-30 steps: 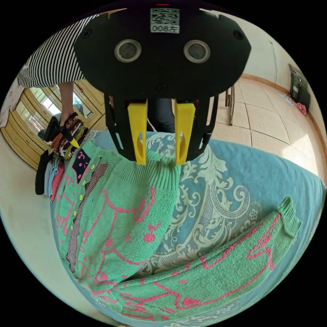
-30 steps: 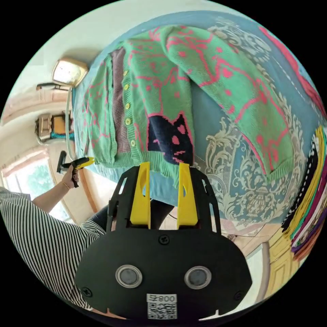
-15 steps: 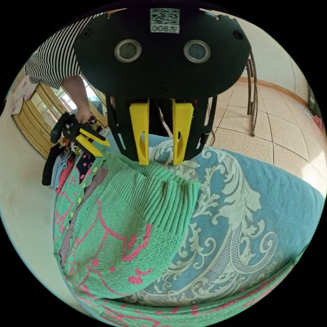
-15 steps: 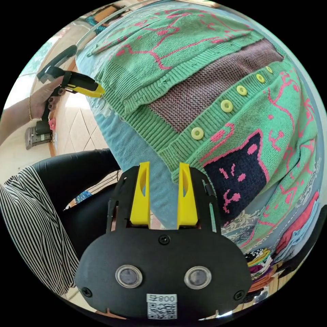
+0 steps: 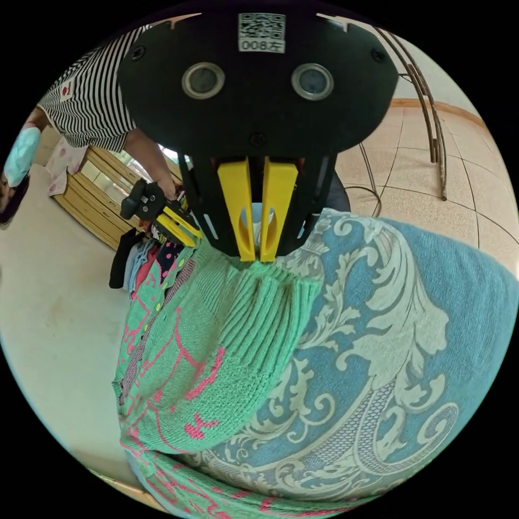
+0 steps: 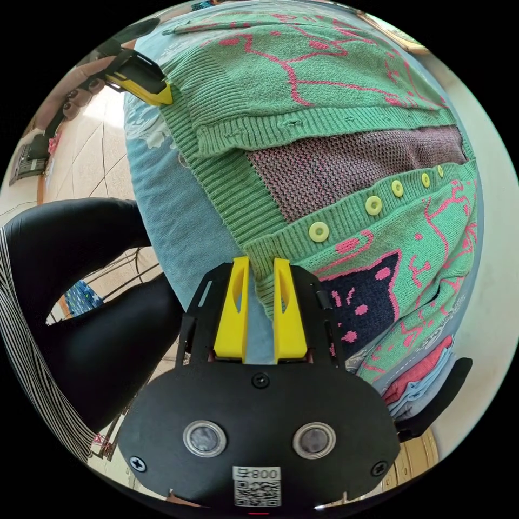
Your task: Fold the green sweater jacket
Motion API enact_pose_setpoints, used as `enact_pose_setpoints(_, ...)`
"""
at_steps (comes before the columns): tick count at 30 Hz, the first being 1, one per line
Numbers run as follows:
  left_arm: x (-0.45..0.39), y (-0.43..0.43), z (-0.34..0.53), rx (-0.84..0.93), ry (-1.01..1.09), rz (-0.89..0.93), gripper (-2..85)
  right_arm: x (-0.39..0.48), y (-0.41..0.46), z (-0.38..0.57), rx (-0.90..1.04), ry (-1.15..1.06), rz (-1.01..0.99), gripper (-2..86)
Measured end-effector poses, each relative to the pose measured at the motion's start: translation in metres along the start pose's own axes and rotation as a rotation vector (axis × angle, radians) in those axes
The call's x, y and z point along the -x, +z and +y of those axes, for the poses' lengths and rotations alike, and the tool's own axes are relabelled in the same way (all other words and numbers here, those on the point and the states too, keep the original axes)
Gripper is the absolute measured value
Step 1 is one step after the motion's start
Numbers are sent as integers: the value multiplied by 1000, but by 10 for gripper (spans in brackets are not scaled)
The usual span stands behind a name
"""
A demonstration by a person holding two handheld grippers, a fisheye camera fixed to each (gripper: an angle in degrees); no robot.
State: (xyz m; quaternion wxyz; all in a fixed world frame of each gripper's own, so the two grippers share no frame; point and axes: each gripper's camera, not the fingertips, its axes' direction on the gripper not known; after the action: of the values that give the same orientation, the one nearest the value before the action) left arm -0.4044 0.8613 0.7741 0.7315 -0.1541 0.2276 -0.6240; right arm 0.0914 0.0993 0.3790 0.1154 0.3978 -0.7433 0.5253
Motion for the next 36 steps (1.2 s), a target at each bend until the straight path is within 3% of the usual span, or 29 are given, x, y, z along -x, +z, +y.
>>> enact_pose_setpoints(16, 72, -33, 94, -182, 215, 259, 11, 16, 5, 70, -152, -76, 4, 22)
enact_pose_setpoints(24, 92, -50, 130, -259, 341, 259, 27, -2, 28, 131, -218, -34, -6, 31)
enact_pose_setpoints(30, 109, -101, 169, -398, 370, 161, 95, -47, 28, 229, -371, 200, -134, 60)
enact_pose_setpoints(36, 128, -147, 150, -439, 345, 66, 137, -130, 79, 393, -480, 669, -280, 106)
